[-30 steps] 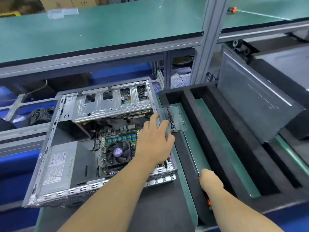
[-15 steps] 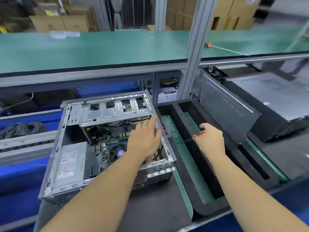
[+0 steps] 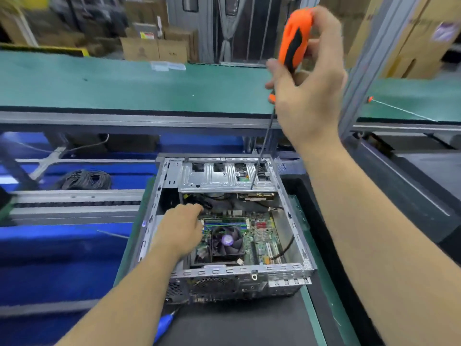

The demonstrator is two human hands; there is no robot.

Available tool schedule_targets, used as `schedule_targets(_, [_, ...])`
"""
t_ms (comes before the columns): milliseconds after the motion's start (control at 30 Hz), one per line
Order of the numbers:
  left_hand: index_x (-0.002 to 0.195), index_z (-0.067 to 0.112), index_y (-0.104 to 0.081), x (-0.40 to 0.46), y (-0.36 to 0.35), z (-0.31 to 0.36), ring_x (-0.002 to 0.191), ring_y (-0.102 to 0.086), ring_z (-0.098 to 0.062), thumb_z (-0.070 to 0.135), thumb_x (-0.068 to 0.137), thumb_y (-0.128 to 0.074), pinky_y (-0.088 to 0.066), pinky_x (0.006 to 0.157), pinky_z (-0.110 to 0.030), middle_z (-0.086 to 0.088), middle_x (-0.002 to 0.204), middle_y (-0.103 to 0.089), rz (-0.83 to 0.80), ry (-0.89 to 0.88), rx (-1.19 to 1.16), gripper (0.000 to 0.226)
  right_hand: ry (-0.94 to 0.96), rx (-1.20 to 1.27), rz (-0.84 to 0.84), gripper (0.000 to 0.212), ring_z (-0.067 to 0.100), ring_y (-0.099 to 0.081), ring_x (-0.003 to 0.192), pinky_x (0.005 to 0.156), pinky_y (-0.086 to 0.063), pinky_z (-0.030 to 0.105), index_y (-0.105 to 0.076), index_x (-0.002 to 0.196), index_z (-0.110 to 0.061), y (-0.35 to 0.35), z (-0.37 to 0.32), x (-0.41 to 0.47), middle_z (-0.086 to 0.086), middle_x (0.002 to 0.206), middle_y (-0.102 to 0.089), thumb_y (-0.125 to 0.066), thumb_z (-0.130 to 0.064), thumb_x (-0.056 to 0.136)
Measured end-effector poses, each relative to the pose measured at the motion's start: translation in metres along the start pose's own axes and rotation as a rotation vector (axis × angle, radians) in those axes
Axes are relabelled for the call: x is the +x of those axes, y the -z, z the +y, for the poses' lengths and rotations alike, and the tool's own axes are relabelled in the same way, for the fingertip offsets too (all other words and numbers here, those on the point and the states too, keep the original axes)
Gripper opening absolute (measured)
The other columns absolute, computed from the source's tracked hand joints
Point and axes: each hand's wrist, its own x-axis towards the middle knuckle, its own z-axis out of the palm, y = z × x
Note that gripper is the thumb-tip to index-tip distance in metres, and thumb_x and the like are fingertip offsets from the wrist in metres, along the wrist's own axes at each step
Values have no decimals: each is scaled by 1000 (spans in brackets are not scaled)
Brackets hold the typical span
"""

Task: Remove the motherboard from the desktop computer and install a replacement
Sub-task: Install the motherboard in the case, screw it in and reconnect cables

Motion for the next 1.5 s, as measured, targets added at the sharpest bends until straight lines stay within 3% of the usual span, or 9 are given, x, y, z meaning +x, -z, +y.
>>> schedule_targets(133, [123, 25, -59, 2, -5, -2, 109, -53, -21, 30, 95, -43, -37, 101, -37, 5, 113, -61, 4, 13, 70, 32, -91, 112, -107, 66, 38, -66, 102, 87, -56, 47, -33, 150, -8, -49, 5, -3, 17, 129, -58, -64, -5, 92])
schedule_targets(267, [131, 27, -52, 1, -9, -2, 111, -49, -17, 31, 95, -37, -32, 106, -38, 8, 119, -58, -61, 13, 44, 39, -119, 186, -99, 62, 33, -68, 90, 76, -60, 40, -38, 148, -15, -87, 9, 0, 8, 125, -58, -64, -8, 91])
schedule_targets(433, [135, 27, -50, 3, -9, -4, 113, -49, -17, 31, 94, -36, -31, 107, -38, 8, 124, -58, -82, 11, 17, 43, -131, 222, -156, 61, 38, -63, 111, 92, -55, 49, -40, 146, -9, -124, 15, -2, 9, 139, -52, -65, -4, 91])
schedule_targets(700, [129, 25, -55, 5, -10, -4, 111, -50, -17, 28, 95, -37, -34, 104, -36, 6, 121, -60, -38, 33, -42, 39, -227, 150, -266, 54, 27, -61, 87, 85, -54, 47, -44, 137, -19, -150, 48, -36, -5, 107, -55, -66, -9, 88])
schedule_targets(900, [100, 9, -66, 9, 1, -12, 97, -56, -24, 9, 92, -38, -48, 86, -41, -5, 102, -63, 85, 250, -227, 29, -281, -5, -443, 55, 16, -46, 87, 79, -39, 28, -45, 140, -26, -148, 78, -76, -5, 101, -53, -68, -15, 91])
schedule_targets(1000, [89, 15, -58, 21, 18, -29, 91, -52, -23, 12, 90, -40, -40, 78, -34, -1, 93, -55, 97, 196, -173, 18, -287, -25, -440, 54, 12, -42, 83, 77, -36, 23, -48, 138, -24, -148, 85, -87, -9, 94, -47, -70, -15, 90])
schedule_targets(1200, [145, 20, -36, 24, 14, -46, 134, -30, -21, 18, 95, -38, -41, 100, -40, 5, 142, -40, 52, 160, 51, 50, -274, -24, -462, 55, 13, -38, 79, 76, -34, 22, -47, 140, -25, -161, 87, -86, -19, 81, -39, -68, -13, 91])
schedule_targets(1400, [152, 12, -22, 23, 13, -44, 126, -39, -26, 15, 92, -41, -48, 90, -42, -4, 146, -34, 137, 341, -6, 63, -234, -21, -474, 54, 16, -42, 80, 75, -38, 27, -47, 139, -25, -169, 83, -80, -22, 80, -40, -68, -12, 91])
schedule_targets(1500, [156, 10, -13, 24, 10, -44, 120, -45, -27, 16, 93, -38, -49, 78, -40, -3, 147, -29, 96, 367, -23, 68, -220, -27, -505, 57, 16, -47, 91, 81, -40, 28, -45, 142, -28, -170, 78, -79, -7, 103, -57, -67, -13, 92])
